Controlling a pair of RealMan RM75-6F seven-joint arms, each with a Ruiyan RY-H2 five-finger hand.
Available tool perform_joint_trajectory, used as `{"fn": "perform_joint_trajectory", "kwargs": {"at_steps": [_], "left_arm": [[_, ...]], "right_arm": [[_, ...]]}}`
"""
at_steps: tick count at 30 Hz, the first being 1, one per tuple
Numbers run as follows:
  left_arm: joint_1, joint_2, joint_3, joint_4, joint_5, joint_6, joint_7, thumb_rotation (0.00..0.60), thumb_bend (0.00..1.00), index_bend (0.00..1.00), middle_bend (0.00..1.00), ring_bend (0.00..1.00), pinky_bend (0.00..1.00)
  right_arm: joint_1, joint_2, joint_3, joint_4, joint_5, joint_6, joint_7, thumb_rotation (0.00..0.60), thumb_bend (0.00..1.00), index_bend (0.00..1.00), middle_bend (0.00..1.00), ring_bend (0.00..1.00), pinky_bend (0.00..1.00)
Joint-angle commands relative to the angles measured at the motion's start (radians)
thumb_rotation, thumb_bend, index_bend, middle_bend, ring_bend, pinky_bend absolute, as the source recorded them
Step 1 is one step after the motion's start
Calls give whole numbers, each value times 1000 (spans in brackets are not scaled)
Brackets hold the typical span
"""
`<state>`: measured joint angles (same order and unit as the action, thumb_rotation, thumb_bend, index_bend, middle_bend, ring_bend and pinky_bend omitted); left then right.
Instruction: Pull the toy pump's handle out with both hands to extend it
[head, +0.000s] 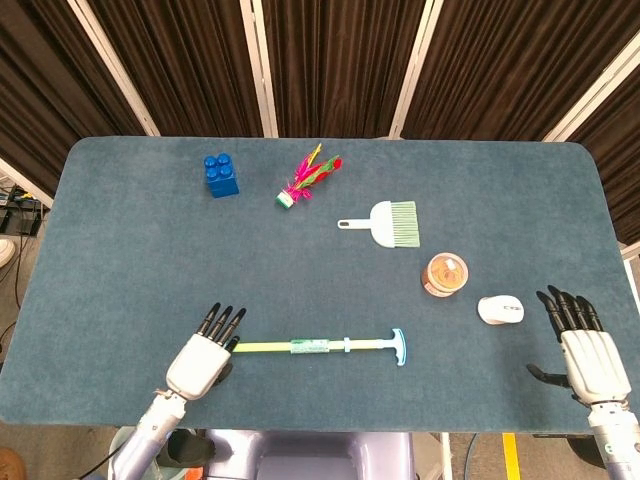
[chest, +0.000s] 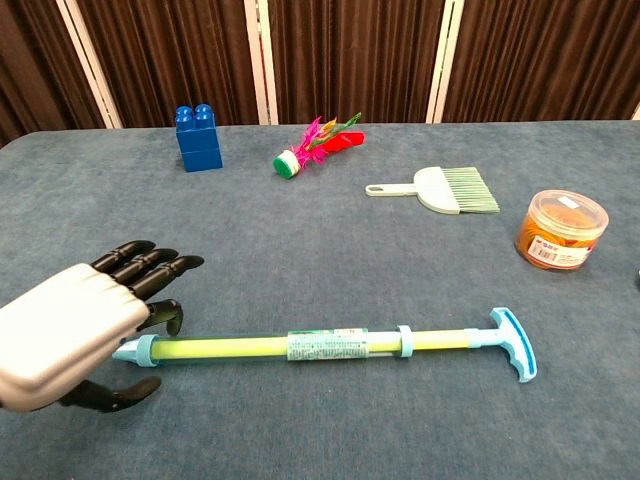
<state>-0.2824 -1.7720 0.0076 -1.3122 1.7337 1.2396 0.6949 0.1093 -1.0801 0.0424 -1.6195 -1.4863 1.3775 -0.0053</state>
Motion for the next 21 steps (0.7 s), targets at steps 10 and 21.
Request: {"fn": "perform_joint_trajectory", "kwargs": {"at_steps": [10,21], "left_arm": [[-70,-109,-32,119,-12,-21,4,600,380,481,43,0,0],[-99,-123,0,187,31,40,-115,600,476,584,102,67,75]], "right_arm": [[3,8,12,3,39,-13,-3,600,18,0,0,0,0],[17,-30,15,22,112,-64,-104,600,46,6,0,0,0]]}}
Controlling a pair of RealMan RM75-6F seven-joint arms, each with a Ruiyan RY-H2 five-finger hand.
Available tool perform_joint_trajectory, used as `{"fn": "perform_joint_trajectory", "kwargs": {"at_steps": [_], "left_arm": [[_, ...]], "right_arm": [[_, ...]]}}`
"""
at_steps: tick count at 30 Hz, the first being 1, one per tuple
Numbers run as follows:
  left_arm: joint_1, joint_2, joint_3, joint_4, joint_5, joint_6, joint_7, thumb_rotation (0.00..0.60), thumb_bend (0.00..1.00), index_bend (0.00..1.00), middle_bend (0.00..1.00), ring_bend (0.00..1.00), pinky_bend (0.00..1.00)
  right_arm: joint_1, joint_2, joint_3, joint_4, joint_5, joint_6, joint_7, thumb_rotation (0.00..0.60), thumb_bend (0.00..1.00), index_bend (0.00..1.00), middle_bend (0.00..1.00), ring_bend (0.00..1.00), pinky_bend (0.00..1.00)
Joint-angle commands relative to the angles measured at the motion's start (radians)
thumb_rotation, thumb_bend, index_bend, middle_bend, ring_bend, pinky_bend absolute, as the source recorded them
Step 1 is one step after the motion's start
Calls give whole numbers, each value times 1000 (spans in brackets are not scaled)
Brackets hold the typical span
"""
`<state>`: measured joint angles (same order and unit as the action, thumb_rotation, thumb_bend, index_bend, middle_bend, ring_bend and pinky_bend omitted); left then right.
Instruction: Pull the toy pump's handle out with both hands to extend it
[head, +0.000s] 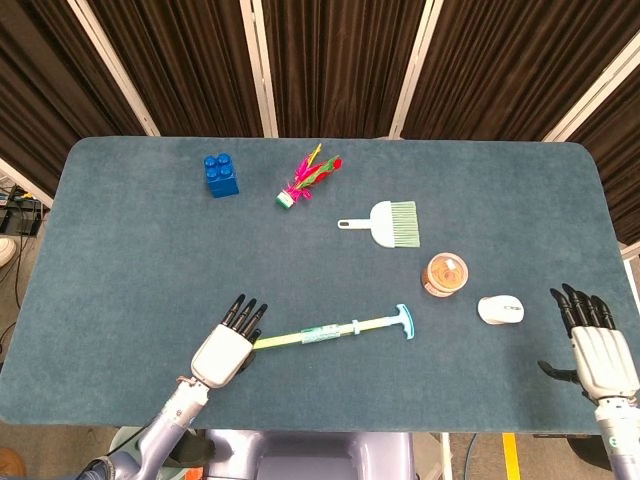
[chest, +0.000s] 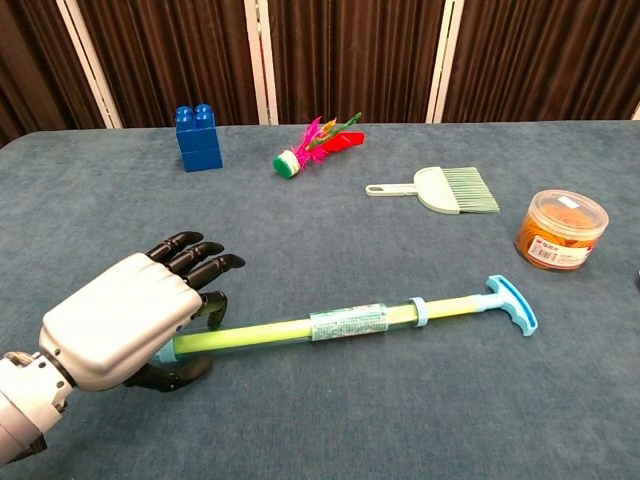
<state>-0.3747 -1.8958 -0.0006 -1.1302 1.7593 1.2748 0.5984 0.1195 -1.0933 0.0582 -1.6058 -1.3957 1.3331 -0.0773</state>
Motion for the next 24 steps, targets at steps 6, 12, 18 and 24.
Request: {"fn": "perform_joint_trajectory", "kwargs": {"at_steps": [6,12,18,24], "left_arm": [[-35,15,21,4,23,8,-87,600,531,661,162,102,94],[-53,0,29,10,26,9,-141,600,545,692,284,161,98],[-51,5,55,-24,51,40,-141,600,532,696,286,161,98],[-55,16,73,-52,78,67,-150,600,526,698,293,162,98]], "right_arm": [[23,-57,-16,18,44,-64,-111,600,79,63,0,0,0],[20,-166,-4,24,84,-27,-236,600,125,137,0,0,0],[29,-268,-27,66,91,-36,-343,600,145,169,0,0,0],[27,-308,-40,40,84,-25,-392,600,161,205,0,0,0]]}}
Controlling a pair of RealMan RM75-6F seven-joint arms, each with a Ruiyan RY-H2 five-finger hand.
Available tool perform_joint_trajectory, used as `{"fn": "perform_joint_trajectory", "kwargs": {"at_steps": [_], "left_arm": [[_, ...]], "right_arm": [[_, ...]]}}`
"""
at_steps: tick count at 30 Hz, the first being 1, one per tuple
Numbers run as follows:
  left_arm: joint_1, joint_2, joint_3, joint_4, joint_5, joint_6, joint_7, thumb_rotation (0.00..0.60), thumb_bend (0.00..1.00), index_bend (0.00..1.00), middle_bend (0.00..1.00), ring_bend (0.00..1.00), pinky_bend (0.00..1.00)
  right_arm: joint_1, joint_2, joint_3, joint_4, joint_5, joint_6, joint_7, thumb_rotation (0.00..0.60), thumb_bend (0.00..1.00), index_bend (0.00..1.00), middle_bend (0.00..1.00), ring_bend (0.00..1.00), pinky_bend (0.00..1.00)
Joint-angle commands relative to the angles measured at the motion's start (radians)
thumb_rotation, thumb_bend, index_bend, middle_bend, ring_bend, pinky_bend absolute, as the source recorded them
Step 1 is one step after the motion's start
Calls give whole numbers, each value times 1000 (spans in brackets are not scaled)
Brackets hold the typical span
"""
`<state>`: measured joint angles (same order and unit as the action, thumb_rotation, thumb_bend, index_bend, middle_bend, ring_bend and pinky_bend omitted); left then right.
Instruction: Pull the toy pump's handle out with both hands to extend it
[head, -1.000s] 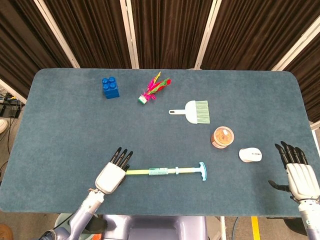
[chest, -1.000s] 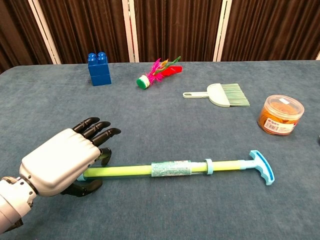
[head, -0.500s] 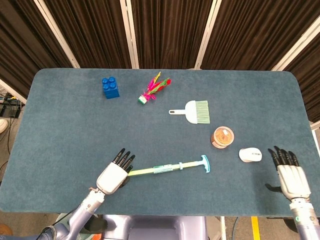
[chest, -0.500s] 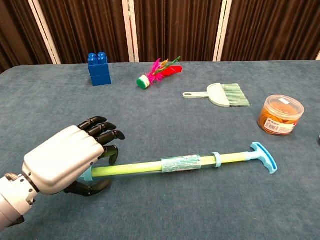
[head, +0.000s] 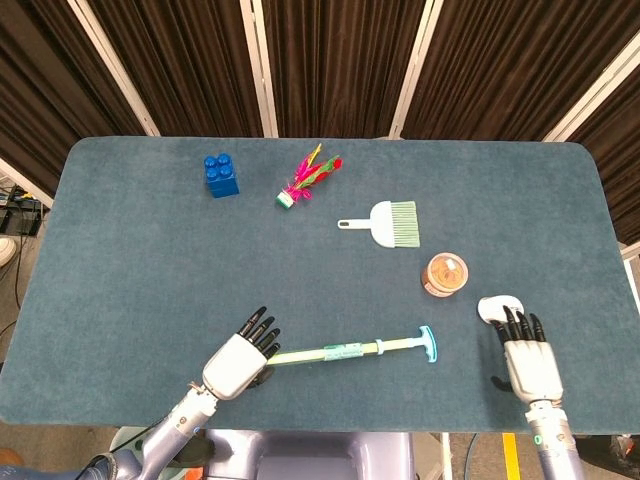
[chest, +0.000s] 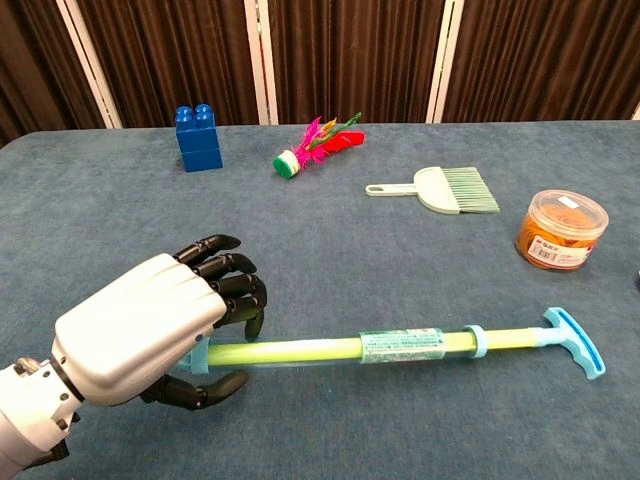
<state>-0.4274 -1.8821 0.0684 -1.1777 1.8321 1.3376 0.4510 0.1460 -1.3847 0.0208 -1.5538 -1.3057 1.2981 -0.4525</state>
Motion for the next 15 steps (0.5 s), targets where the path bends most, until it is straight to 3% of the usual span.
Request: {"fn": "perform_joint_trajectory", "kwargs": {"at_steps": [1,7,15], "left_arm": [[-4,2,4,-8,8,7,-7,600,525,698,295,162,98],[-22,-9,-2,-4,20,16,-45,600,519,704,303,166,98],[-52,-69,-24,80,13,4,-86,600,509,708,327,190,98]], "right_arm": [[-1,-25,-3,-12,-10,16,-22,600,166,213,0,0,0],[-1,-77,-9,-11,-22,30,-55,600,183,244,0,0,0],[-3,-134,-28,-9,-47,46,-114,600,203,242,0,0,0]]}}
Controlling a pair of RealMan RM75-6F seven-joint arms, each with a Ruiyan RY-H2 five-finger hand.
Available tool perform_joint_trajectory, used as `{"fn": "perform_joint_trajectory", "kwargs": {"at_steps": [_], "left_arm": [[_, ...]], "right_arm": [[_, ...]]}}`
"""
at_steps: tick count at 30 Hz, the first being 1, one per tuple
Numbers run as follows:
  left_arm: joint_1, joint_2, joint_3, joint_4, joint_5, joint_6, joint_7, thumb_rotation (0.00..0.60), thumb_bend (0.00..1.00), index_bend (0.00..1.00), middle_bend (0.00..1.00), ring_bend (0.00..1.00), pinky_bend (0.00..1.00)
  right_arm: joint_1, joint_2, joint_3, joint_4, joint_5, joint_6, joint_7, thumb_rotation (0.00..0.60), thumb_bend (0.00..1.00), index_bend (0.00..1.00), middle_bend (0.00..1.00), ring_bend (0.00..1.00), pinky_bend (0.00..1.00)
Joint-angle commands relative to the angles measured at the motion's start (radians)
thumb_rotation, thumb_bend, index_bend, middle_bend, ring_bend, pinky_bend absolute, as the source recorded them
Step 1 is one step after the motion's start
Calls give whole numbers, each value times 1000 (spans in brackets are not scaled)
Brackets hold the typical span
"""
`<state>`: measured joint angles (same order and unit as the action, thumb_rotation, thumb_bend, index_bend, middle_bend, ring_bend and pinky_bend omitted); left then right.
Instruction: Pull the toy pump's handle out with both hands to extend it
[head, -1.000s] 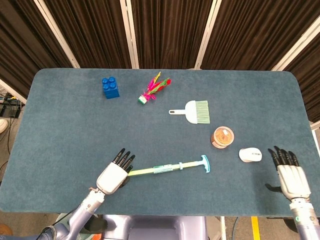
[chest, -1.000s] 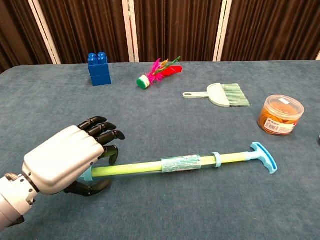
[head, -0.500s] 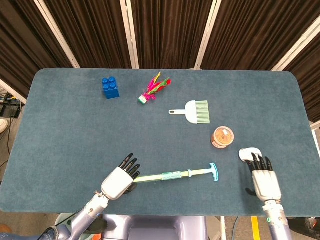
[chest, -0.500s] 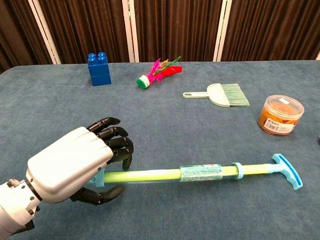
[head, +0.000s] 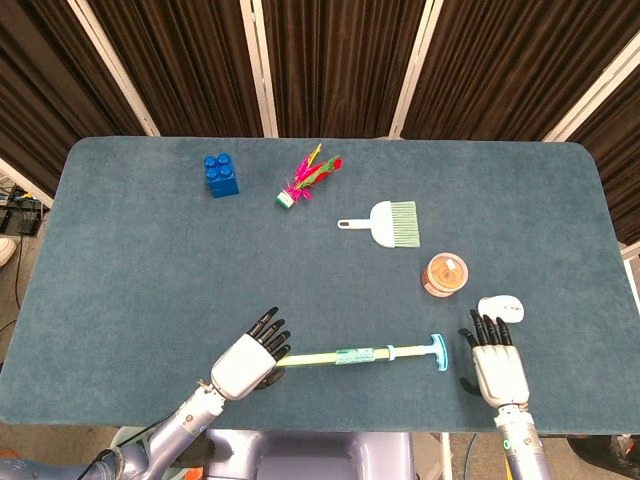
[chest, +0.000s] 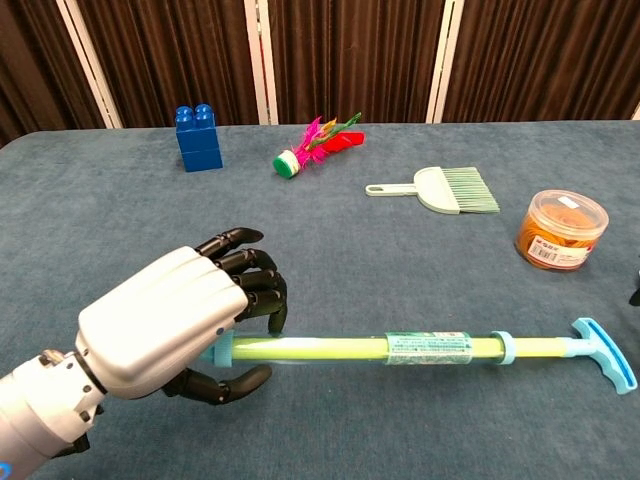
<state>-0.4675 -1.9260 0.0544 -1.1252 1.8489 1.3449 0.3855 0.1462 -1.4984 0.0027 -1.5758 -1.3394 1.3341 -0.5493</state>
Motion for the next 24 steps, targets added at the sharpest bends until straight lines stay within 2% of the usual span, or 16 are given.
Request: {"fn": "perform_joint_trajectory", "kwargs": {"at_steps": [1,9,15,18,21,24], "left_arm": [[-15,-32,-11,38,-5,-4,-27,600,507,708,327,190,98],[-31,-84,-15,117,-20,-14,-62,600,489,712,327,190,98],[-41,-91,-15,124,-15,-1,-63,600,484,714,327,190,98],[-44,-92,-10,119,-15,-1,-58,600,484,716,327,190,98],[-46,-97,-5,114,-18,-7,-58,600,483,715,327,190,98],[-49,-102,-1,111,-19,-10,-58,600,482,716,327,190,98]], "right_arm": [[-2,-27,-14,15,-19,10,-21,600,203,242,0,0,0],[5,-67,-11,38,-9,-14,-19,600,203,230,0,0,0],[15,-106,-13,84,-23,-27,-5,600,210,229,0,0,0],[19,-120,-11,98,-32,-28,12,600,251,232,0,0,0],[23,-125,-11,107,-37,-33,24,600,277,267,0,0,0],[28,-131,-7,116,-40,-38,31,600,298,353,0,0,0]]}}
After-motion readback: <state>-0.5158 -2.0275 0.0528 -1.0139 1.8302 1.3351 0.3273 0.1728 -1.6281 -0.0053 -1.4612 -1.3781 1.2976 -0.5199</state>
